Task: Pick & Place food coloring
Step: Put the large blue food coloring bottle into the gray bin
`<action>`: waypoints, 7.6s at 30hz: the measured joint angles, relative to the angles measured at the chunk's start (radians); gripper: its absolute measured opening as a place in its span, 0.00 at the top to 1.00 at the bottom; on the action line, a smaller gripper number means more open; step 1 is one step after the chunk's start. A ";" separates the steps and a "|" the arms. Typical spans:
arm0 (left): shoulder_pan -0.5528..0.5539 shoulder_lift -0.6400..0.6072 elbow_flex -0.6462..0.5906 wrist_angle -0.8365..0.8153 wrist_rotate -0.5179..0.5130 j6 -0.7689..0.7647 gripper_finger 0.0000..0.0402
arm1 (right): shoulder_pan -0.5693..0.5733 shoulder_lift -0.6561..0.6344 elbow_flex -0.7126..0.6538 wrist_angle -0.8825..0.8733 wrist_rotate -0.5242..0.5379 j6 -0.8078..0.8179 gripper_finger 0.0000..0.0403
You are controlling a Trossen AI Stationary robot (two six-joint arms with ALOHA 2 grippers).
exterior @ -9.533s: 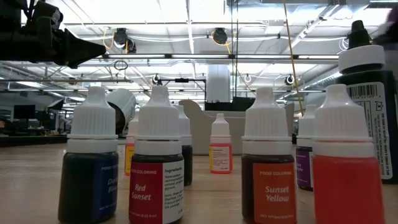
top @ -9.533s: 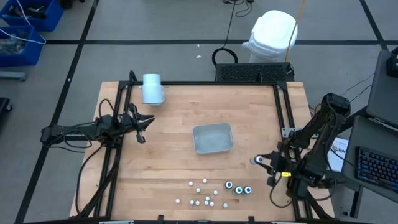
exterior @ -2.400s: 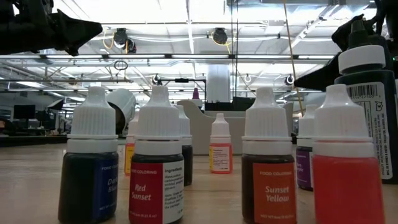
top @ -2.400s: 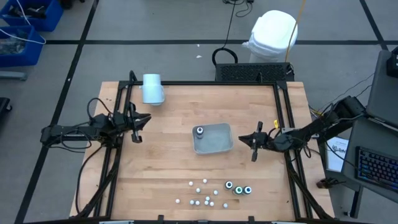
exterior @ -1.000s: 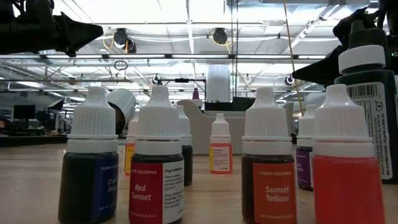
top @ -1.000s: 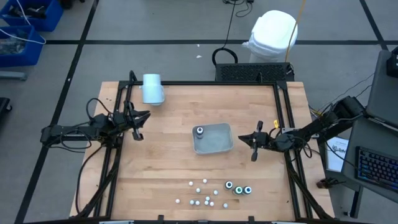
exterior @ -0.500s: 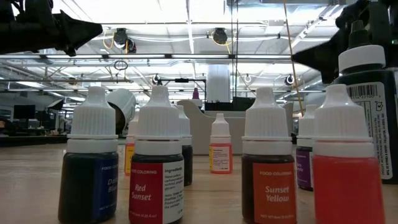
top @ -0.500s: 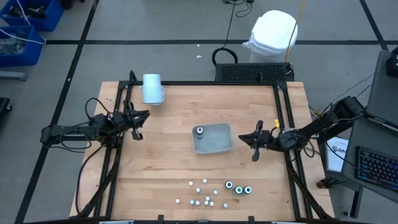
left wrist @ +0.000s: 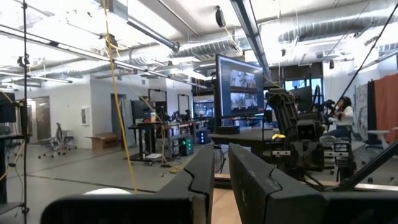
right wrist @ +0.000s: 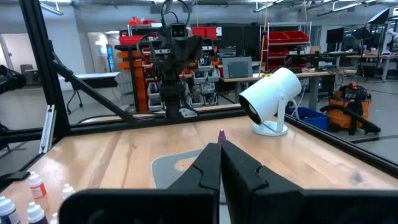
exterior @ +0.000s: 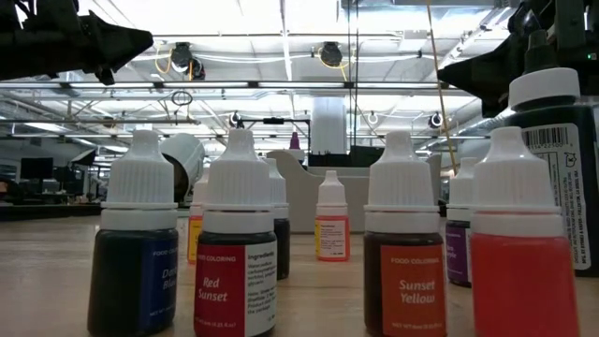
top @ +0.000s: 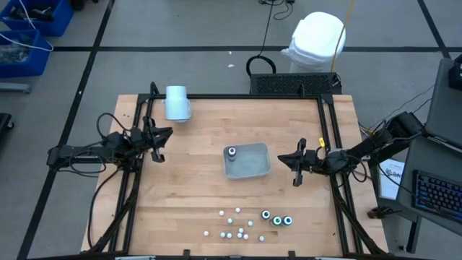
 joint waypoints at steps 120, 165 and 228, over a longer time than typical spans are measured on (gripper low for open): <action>0.000 0.000 0.001 -0.061 0.026 0.004 0.86 | 0.592 0.356 0.598 -1.067 -0.046 0.500 0.37; 0.000 0.000 0.000 -0.060 0.026 0.006 0.86 | 0.589 0.356 0.598 -1.084 -0.044 0.504 0.70; 0.000 0.000 0.000 -0.056 -0.002 0.032 0.86 | -0.132 0.375 0.892 -1.117 -0.184 0.108 0.72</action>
